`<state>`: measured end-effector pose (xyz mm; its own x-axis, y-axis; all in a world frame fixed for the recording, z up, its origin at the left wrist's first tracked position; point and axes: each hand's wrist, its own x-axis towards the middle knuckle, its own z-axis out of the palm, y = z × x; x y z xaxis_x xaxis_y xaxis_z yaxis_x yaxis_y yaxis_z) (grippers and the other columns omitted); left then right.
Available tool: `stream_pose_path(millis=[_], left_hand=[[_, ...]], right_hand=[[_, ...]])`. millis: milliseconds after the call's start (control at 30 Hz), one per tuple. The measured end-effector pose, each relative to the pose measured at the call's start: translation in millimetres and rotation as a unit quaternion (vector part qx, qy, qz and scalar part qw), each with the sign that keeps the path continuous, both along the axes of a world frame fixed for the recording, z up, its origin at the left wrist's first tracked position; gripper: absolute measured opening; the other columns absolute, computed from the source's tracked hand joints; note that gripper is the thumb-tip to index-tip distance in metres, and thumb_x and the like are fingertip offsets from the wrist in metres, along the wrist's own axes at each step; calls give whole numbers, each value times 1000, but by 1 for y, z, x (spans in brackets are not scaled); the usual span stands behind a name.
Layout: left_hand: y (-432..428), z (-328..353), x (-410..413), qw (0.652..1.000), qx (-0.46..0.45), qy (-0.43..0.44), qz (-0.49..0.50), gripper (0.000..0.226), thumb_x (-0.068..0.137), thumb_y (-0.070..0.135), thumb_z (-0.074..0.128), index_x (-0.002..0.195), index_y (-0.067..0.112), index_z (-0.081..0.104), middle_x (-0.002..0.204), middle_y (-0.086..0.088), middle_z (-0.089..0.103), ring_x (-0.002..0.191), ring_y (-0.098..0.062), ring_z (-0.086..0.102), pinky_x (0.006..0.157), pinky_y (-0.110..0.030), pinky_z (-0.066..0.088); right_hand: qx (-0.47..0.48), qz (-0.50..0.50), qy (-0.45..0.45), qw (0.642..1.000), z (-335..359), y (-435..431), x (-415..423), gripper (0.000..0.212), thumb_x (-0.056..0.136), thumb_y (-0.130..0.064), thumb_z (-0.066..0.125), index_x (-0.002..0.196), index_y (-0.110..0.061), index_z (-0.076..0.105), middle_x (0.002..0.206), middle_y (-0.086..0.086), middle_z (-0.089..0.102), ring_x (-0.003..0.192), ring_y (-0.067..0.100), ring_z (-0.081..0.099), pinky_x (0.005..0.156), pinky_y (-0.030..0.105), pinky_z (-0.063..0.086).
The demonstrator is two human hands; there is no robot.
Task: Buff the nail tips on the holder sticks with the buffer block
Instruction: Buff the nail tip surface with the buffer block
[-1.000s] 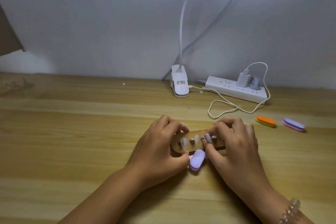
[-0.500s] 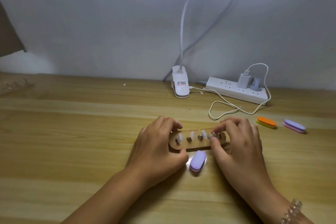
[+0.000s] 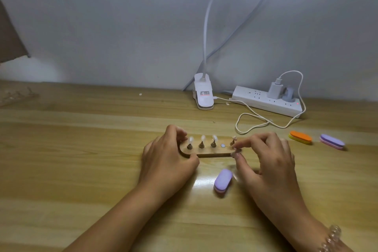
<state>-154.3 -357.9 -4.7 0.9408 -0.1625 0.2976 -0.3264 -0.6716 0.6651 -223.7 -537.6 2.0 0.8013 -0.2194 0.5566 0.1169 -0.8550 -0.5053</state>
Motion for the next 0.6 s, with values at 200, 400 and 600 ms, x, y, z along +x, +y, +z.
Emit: stream_pose_path(millis=[200,400,600], left_hand=[[0,0,-1,998,-8,-57,24,37,85,24,68,118,24,51,117,10,49,115,-13,46,93,-19,32],[-8,5,-19,977,26,-147,-156,18,87,30,65,103,29,57,100,17,58,81,-4,55,74,-32,51],[-7,1,-13,969,-7,-85,-230,20,89,31,58,108,33,63,100,21,66,62,-5,55,62,-28,45]], right_hand=[[34,72,-5,997,0,0,0,23,82,-4,71,92,-24,67,91,-14,60,87,13,56,79,39,47],[15,152,-26,988,1,5,0,15,84,-9,68,91,-22,65,87,-17,59,83,10,59,75,24,44],[27,172,-12,985,0,6,-4,22,83,-5,72,96,-22,65,88,-17,63,78,9,62,69,32,53]])
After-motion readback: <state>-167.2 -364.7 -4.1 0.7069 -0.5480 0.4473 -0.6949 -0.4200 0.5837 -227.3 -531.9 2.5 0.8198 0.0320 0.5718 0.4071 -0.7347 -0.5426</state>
